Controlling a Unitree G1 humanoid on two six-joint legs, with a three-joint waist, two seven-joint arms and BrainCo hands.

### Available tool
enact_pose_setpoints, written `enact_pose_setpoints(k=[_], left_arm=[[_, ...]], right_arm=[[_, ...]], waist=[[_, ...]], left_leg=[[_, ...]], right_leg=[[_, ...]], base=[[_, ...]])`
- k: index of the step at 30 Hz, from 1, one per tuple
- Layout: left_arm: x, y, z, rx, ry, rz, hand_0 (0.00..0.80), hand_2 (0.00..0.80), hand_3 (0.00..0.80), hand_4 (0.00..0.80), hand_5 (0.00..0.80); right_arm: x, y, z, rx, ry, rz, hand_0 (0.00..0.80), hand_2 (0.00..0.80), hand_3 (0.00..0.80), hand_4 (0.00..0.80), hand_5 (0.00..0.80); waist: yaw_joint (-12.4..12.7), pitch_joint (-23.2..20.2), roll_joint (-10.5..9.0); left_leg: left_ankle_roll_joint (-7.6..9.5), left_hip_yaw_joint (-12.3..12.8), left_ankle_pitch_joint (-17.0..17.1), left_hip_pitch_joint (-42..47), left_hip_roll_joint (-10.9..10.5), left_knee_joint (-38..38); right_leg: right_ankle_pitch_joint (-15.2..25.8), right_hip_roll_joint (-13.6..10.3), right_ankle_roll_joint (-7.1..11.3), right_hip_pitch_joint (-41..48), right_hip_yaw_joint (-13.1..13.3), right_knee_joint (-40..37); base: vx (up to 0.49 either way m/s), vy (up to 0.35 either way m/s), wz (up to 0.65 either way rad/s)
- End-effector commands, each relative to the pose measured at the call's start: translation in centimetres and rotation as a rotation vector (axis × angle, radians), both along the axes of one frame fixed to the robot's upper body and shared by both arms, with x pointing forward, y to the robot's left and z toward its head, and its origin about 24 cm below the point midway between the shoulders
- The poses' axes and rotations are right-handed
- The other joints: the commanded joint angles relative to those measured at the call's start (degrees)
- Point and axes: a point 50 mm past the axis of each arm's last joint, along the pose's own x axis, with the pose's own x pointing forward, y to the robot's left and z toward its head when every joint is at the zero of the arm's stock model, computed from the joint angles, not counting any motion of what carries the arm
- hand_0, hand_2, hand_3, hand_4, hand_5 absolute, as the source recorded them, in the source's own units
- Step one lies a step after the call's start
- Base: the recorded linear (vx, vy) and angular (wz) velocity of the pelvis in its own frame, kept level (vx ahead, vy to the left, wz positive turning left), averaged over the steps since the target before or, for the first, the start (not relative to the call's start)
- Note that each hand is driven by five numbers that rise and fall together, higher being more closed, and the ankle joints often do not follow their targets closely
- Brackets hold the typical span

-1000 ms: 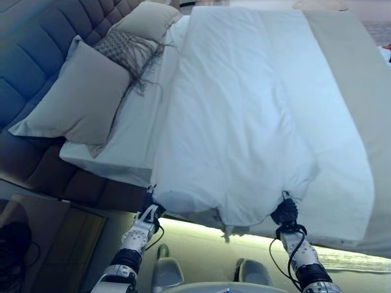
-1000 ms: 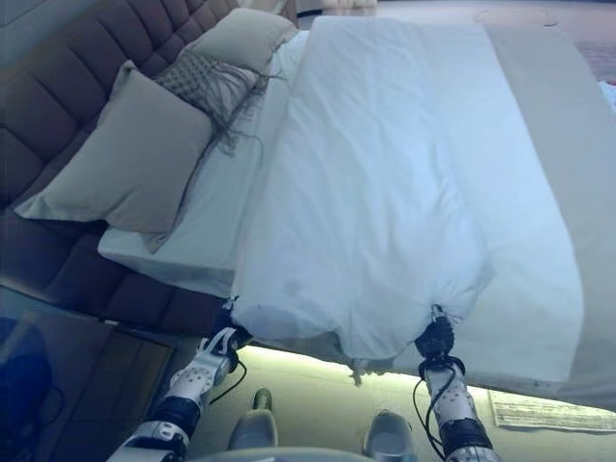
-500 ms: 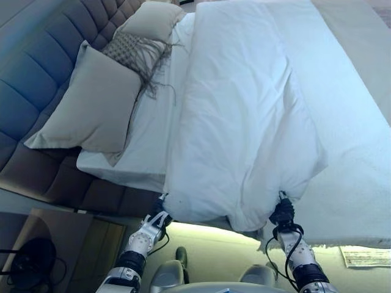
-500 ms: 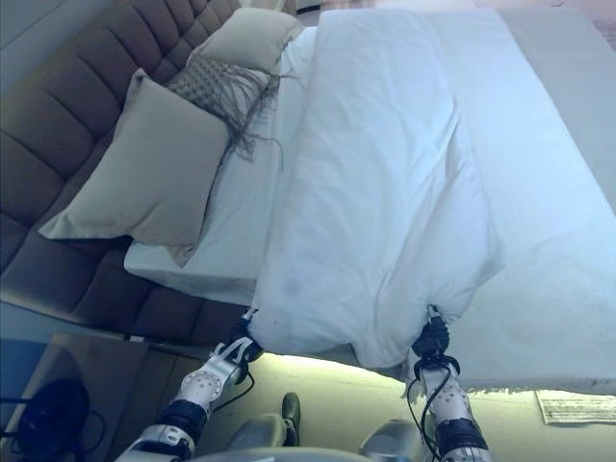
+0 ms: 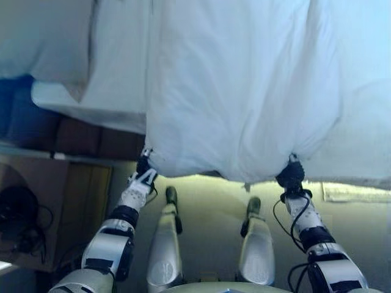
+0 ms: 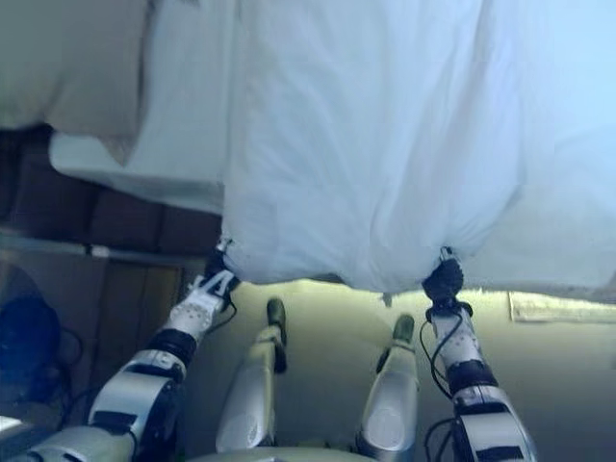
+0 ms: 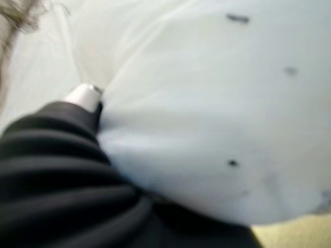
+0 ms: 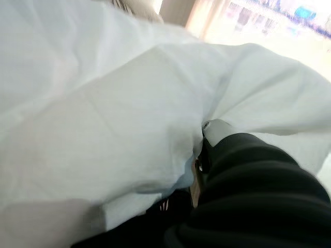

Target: Make the bed neatly

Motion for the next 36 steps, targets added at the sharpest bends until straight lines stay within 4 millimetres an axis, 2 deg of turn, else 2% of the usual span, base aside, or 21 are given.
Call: enact_pose_setpoints(k=[1,4,7,16,19,27,30,31,32,33,36], left_arm=[[1.0,7.0,5.2,0.057,-0.215,0.225,0.8,0.8,0.8,0.8,0.8],[1.4,7.3,6.5,0.054,-0.264,0.232,0.8,0.8,0.8,0.8,0.8],[1.9,7.1,7.7,0.048,-0.316,0.222,0.8,0.8,0.8,0.8,0.8],[2.4,6.0,9.7,0.059,-0.431,0.199,0.8,0.8,0.8,0.8,0.8],[2.4,5.9,10.2,0.058,-0.454,0.196,0.8,0.8,0.8,0.8,0.8],[3.1,5.4,11.9,0.077,-0.512,0.171,0.8,0.8,0.8,0.8,0.8],[3.4,5.2,12.5,0.104,-0.521,0.149,0.8,0.8,0.8,0.8,0.8],[3.5,5.1,12.4,0.11,-0.494,0.15,0.8,0.8,0.8,0.8,0.8],[3.6,5.0,12.1,0.111,-0.447,0.153,0.474,0.474,0.474,0.474,0.474],[3.6,5.0,11.6,0.125,-0.409,0.15,0.0,0.0,0.0,0.0,0.0],[3.6,5.1,10.3,0.188,-0.309,0.148,0.0,0.0,0.0,0.0,0.0]], right_arm=[[-1.4,-1.0,-1.5,0.078,0.001,-0.084,0.8,0.8,0.8,0.8,0.8],[-2.6,-3.6,-2.7,0.115,0.048,-0.176,0.8,0.8,0.8,0.8,0.8],[-3.3,-5.6,-3.1,0.131,0.084,-0.263,0.8,0.8,0.8,0.8,0.8],[-4.4,-8.0,-3.3,0.136,0.173,-0.36,0.8,0.8,0.8,0.8,0.8],[-4.2,-8.2,-2.9,0.107,0.164,-0.33,0.8,0.8,0.8,0.8,0.8],[-2.1,-6.8,-1.2,0.056,0.059,-0.204,0.8,0.8,0.8,0.8,0.8],[-1.9,-6.7,-1.3,0.056,0.106,-0.194,0.8,0.8,0.8,0.8,0.8],[-2.1,-6.9,-1.7,0.072,0.149,-0.205,0.496,0.496,0.496,0.496,0.496],[-2.4,-7.3,-2.2,0.087,0.192,-0.223,0.0,0.0,0.0,0.0,0.0],[-2.7,-7.5,-2.6,0.101,0.231,-0.239,0.0,0.0,0.0,0.0,0.0],[-3.5,-7.9,-3.5,0.129,0.314,-0.281,0.0,0.0,0.0,0.0,0.0]], waist=[[0.25,0.65,-2.93],[0.04,2.56,-3.22],[0.03,4.04,-3.3],[-0.63,4.06,-3.31],[-0.78,4.06,-3.03],[-0.45,4.06,-3.5],[0.04,4.06,-3.52],[0.29,4.06,-3.44],[0.58,4.06,-3.33],[0.78,4.06,-3.19],[0.93,4.06,-3.1]], left_leg=[[-3.02,-0.03,2.19,-3.31,0.6,2.74],[-2.97,0.01,2.28,-5.45,0.64,3.05],[-2.88,-0.07,2.39,-7.66,0.41,3.37],[-2.4,-0.17,3.49,-15.06,0.35,4.02],[-2.29,-0.09,3.43,-16.83,0.51,4.41],[-1.83,-0.98,2.65,-22.22,-0.07,6.53],[-1.58,-1.62,2.29,-25.53,-0.35,8.17],[-1.45,-1.78,2.04,-26.6,-0.36,8.76],[-1.25,-2.05,1.8,-27.46,-0.46,9.3],[-1.05,-2.33,1.56,-28.23,-0.59,9.93],[-0.7,-2.84,1.04,-29.68,-0.77,11.45]], right_leg=[[7.89,-3.54,2.12,2.96,2.96,-6.84],[8.03,-3.66,2.16,0.67,3.66,-6.84],[8.29,-3.97,2.18,-1.14,4.31,-7.21],[9.14,-3.88,1.88,-7.79,6.2,-8.0],[8.86,-3.42,1.69,-9.83,6.45,-7.6],[7.92,-2.2,0.57,-15.55,7.11,-5.08],[7.1,-1.89,0.08,-18.51,7.34,-3.02],[6.7,-1.79,0.06,-19.54,7.19,-2.27],[6.33,-1.69,-0.03,-20.42,7.04,-1.36],[6.01,-1.55,-0.15,-21.26,7.02,-0.37],[5.8,-1.2,-0.32,-22.81,6.97,1.23]], base=[[-0.081,0.107,0.07],[-0.1,0.084,0.05],[-0.084,0.072,0.01],[-0.033,0.075,-0.06],[-0.02,0.072,-0.03],[-0.011,-0.006,-0.03],[-0.035,-0.051,0.02],[-0.025,-0.065,0.05],[-0.014,-0.06,0.05],[-0.007,-0.049,0.05],[0.005,-0.05,0.05]])
